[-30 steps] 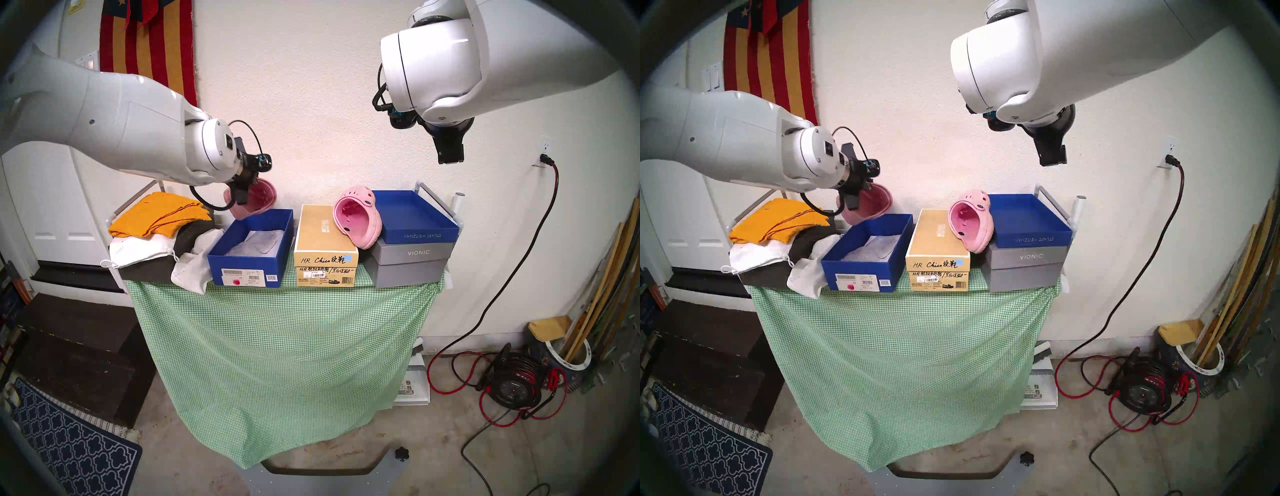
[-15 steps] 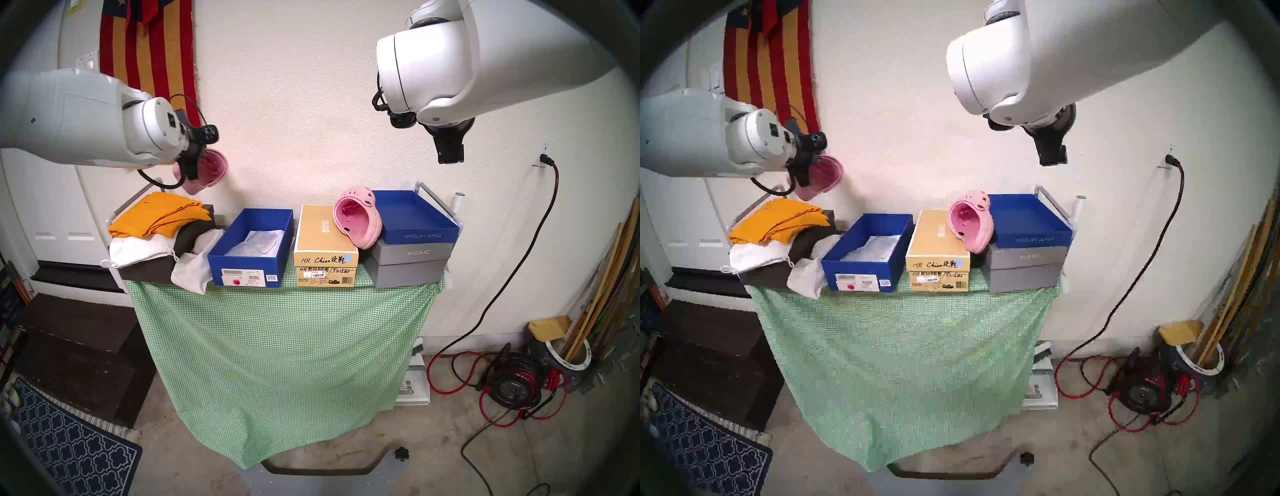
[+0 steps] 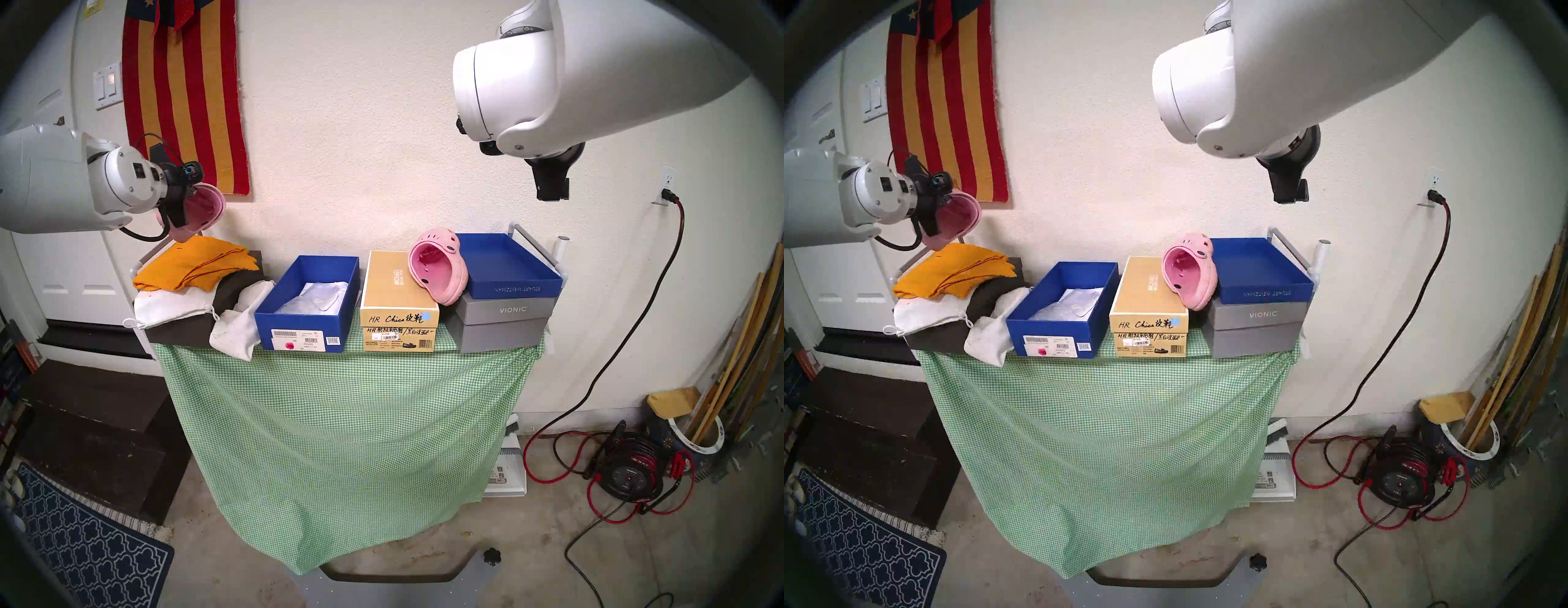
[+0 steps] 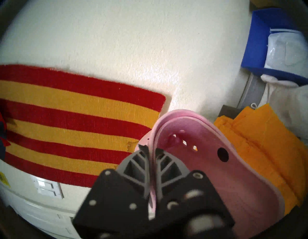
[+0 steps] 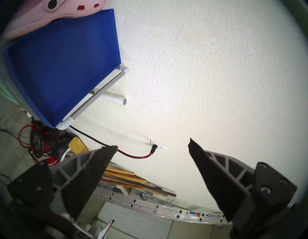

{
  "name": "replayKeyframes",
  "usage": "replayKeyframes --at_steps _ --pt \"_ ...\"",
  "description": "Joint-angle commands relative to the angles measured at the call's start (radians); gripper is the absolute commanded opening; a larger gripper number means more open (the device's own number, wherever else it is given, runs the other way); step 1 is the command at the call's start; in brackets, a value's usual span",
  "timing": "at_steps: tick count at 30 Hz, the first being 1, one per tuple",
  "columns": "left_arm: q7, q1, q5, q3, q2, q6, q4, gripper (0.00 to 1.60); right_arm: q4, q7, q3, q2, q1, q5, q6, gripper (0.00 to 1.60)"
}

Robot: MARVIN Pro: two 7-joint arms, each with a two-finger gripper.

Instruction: Take shoe out of the box

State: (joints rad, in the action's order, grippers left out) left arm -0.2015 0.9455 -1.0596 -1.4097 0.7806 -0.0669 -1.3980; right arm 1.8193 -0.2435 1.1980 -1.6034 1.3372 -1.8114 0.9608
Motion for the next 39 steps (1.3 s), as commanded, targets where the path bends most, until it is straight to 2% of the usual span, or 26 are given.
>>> replayKeyframes --at_steps 1,2,3,5,7,12,14,16,17,18,20,21,22,25,27,29,30,31,33,34,35,36,39 --pt "0.026 -0.108 -0.016 0.050 0.006 0.093 0.112 0.00 -0.001 -0.063 0.013 -0.033 0.008 -0.071 -0.001 1.60" --pt "0.026 -0.108 -0.016 0.050 0.006 0.093 0.112 0.00 -0.001 -0.063 0.013 -0.033 0.008 -0.071 -0.001 1.60" --pt "0.047 -0.142 -0.017 0.052 0.026 0.127 0.147 0.00 -0.001 -0.080 0.016 -0.040 0.008 -0.094 -0.001 1.60" --pt "0.053 -0.140 -0.016 0.042 0.030 0.135 0.135 0.00 -0.001 -0.086 0.017 -0.042 0.008 -0.102 -0.001 1.60" --pt "0.058 -0.188 -0.020 0.048 0.049 0.151 0.147 0.00 -0.001 -0.101 0.021 -0.051 0.010 -0.124 -0.001 1.60" --pt "0.105 -0.245 -0.053 0.057 0.064 0.187 0.201 0.00 0.000 -0.130 0.028 -0.066 0.011 -0.163 -0.001 1.60" --pt "0.118 -0.305 -0.059 0.075 0.081 0.199 0.253 0.00 0.000 -0.146 0.031 -0.074 0.012 -0.185 -0.001 1.60" --pt "0.136 -0.296 -0.073 0.053 0.087 0.193 0.244 0.00 0.000 -0.156 0.034 -0.080 0.012 -0.199 -0.001 1.60" --pt "0.139 -0.319 -0.075 0.060 0.090 0.199 0.264 0.13 0.000 -0.161 0.035 -0.082 0.013 -0.206 -0.001 1.60" --pt "0.139 -0.319 -0.075 0.060 0.090 0.199 0.264 0.13 0.000 -0.161 0.035 -0.082 0.013 -0.206 -0.001 1.60" --pt "0.166 -0.362 -0.098 0.073 0.094 0.219 0.321 0.77 0.000 -0.186 0.040 -0.095 0.013 -0.239 -0.001 1.60" --pt "0.166 -0.362 -0.098 0.073 0.094 0.219 0.321 0.77 0.000 -0.186 0.040 -0.095 0.013 -0.239 -0.001 1.60" --pt "0.176 -0.370 -0.109 0.076 0.092 0.230 0.339 1.09 0.000 -0.196 0.042 -0.100 0.014 -0.253 -0.001 1.60" --pt "0.218 -0.398 -0.122 0.100 0.082 0.257 0.404 1.60 0.001 -0.225 0.047 -0.113 0.014 -0.290 -0.001 1.60" --pt "0.245 -0.399 -0.128 0.104 0.076 0.269 0.427 1.60 0.002 -0.249 0.049 -0.120 0.014 -0.318 -0.001 1.60" --pt "0.319 -0.417 -0.151 0.120 0.072 0.299 0.487 1.60 0.003 -0.291 0.050 -0.126 0.012 -0.362 -0.001 1.60" --pt "0.319 -0.417 -0.151 0.120 0.072 0.299 0.487 1.60 0.003 -0.291 0.050 -0.126 0.012 -0.362 -0.001 1.60" --pt "0.359 -0.429 -0.158 0.125 0.072 0.318 0.514 1.60 0.004 -0.310 0.054 -0.136 0.013 -0.386 -0.002 1.60" --pt "0.357 -0.417 -0.156 0.117 0.065 0.332 0.499 1.60 0.005 -0.330 0.049 -0.127 0.009 -0.398 -0.001 1.60" --pt "0.380 -0.408 -0.153 0.120 0.059 0.341 0.495 1.60 0.006 -0.348 0.049 -0.130 0.008 -0.415 -0.001 1.60" --pt "0.397 -0.383 -0.147 0.120 0.046 0.356 0.474 1.60 0.007 -0.368 0.048 -0.131 0.007 -0.433 -0.002 1.60" --pt "0.393 -0.318 -0.125 0.107 0.025 0.366 0.406 1.60 0.008 -0.384 0.048 -0.133 0.006 -0.449 -0.006 1.60" --pt "0.395 -0.276 -0.093 0.112 0.014 0.387 0.371 1.60 0.008 -0.387 0.049 -0.135 0.006 -0.454 -0.008 1.60"
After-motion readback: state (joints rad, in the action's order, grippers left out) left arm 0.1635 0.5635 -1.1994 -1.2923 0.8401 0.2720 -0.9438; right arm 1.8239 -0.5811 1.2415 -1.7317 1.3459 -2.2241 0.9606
